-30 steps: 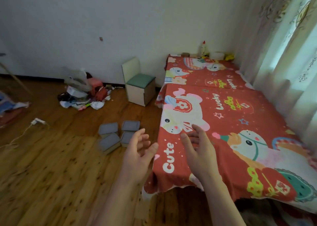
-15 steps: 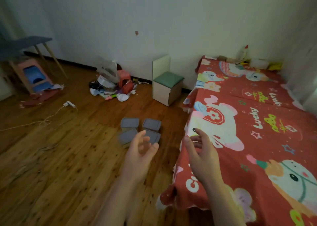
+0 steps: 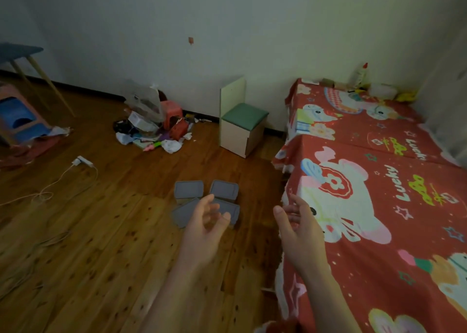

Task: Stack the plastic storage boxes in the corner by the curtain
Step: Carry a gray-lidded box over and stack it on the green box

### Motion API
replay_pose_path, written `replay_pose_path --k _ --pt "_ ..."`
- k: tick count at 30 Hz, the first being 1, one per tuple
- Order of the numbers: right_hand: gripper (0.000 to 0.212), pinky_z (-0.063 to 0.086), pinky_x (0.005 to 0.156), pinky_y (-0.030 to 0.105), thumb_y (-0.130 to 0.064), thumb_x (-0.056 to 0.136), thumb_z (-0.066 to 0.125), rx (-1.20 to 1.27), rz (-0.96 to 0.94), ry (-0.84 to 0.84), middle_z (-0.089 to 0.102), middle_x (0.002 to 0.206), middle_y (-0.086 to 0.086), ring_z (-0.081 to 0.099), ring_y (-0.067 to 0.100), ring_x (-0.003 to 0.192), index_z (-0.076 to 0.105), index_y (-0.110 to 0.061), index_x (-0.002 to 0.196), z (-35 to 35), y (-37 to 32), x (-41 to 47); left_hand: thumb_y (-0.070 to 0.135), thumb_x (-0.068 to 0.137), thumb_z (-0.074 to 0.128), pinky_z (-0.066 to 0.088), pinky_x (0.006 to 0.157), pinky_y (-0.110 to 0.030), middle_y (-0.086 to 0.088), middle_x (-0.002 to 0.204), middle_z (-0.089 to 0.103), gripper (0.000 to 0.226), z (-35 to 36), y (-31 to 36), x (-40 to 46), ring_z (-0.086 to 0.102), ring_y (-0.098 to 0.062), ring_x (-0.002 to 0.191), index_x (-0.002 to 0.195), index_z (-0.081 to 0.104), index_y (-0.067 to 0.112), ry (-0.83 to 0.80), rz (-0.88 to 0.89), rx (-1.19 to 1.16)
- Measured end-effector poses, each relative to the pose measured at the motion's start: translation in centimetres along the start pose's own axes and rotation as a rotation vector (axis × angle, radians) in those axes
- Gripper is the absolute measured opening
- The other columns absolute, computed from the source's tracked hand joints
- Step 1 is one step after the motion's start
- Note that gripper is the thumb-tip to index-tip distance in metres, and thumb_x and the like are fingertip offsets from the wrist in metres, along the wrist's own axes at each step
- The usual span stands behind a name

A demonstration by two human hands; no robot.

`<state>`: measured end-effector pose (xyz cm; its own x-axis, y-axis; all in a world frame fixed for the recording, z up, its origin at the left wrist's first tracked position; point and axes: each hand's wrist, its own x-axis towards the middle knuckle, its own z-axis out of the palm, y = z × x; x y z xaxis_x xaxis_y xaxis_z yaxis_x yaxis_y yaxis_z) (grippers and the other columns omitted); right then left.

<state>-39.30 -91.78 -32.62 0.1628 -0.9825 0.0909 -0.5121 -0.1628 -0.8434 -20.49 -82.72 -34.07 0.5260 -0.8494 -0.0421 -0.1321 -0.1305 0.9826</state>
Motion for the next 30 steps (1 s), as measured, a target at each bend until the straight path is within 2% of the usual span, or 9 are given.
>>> replay_pose_path --k 4,8,14,19,22,25,30 --pt "0.072 0.041 0.06 0.008 -0.075 0.082 0.043 -0.026 0.006 0.033 0.057 0.111 -0.025 0.055 -0.012 0.091 0.039 -0.037 0.143 2.9 -1.0 1.7 0.061 0.077 0.058 0.042 0.085 -0.015 0.024 0.121 0.055 0.062 -2.6 -1.0 3.4 0.052 0.015 0.105 0.134 0.04 0.043 -0.025 0.0 -0.003" --pt "0.07 0.042 0.056 0.006 -0.073 0.084 0.044 -0.056 0.007 0.033 0.057 0.111 -0.025 0.051 -0.02 0.096 0.039 -0.036 0.143 5.1 -1.4 3.2 0.064 0.074 0.057 0.041 0.083 -0.011 0.022 0.122 0.055 0.066 -3.9 -1.9 6.3 0.053 0.009 0.109 0.134 0.041 0.041 -0.027 -0.01 -0.006" --pt "0.066 0.045 0.066 0.013 -0.07 0.087 0.047 -0.067 0.042 0.03 0.057 0.113 -0.023 0.056 -0.01 0.094 0.038 -0.037 0.143 7.7 -0.9 7.0 0.06 0.079 0.059 0.042 0.083 -0.014 0.02 0.121 0.056 0.061 -4.0 -3.6 11.4 0.051 0.016 0.105 0.134 0.042 0.04 -0.051 -0.03 0.011" --pt "0.073 0.053 0.075 0.023 -0.075 0.083 0.044 -0.049 0.059 0.019 0.058 0.113 -0.02 0.058 -0.004 0.097 0.039 -0.035 0.143 9.7 -0.1 11.1 0.054 0.083 0.061 0.043 0.079 -0.014 0.02 0.119 0.057 0.053 -3.6 -4.9 15.5 0.051 0.017 0.102 0.131 0.042 0.044 -0.049 -0.062 0.036" --pt "0.067 0.056 0.077 0.028 -0.069 0.087 0.048 -0.048 0.067 0.015 0.059 0.113 -0.019 0.058 -0.003 0.098 0.039 -0.033 0.143 11.2 0.8 15.0 0.058 0.081 0.059 0.045 0.078 -0.013 0.021 0.119 0.056 0.052 -2.8 -5.4 19.1 0.052 0.017 0.102 0.129 0.04 0.047 -0.054 -0.066 0.049" --pt "0.065 0.054 0.076 0.025 -0.065 0.089 0.051 -0.034 0.082 -0.002 0.059 0.115 -0.017 0.058 -0.002 0.099 0.041 -0.03 0.143 12.5 1.7 19.1 0.057 0.08 0.057 0.045 0.075 -0.008 0.02 0.12 0.055 0.055 -1.4 -5.3 22.6 0.052 0.017 0.103 0.13 0.04 0.044 -0.055 -0.069 0.053" --pt "0.063 0.047 0.071 0.016 -0.065 0.09 0.05 -0.036 0.112 -0.049 0.058 0.116 -0.018 0.057 -0.004 0.1 0.041 -0.032 0.143 14.1 3.6 25.7 0.041 0.089 0.062 0.041 0.073 0.0 0.017 0.119 0.056 0.049 1.4 -5.6 29.2 0.053 0.016 0.1 0.134 0.043 0.036 -0.044 -0.098 0.059"
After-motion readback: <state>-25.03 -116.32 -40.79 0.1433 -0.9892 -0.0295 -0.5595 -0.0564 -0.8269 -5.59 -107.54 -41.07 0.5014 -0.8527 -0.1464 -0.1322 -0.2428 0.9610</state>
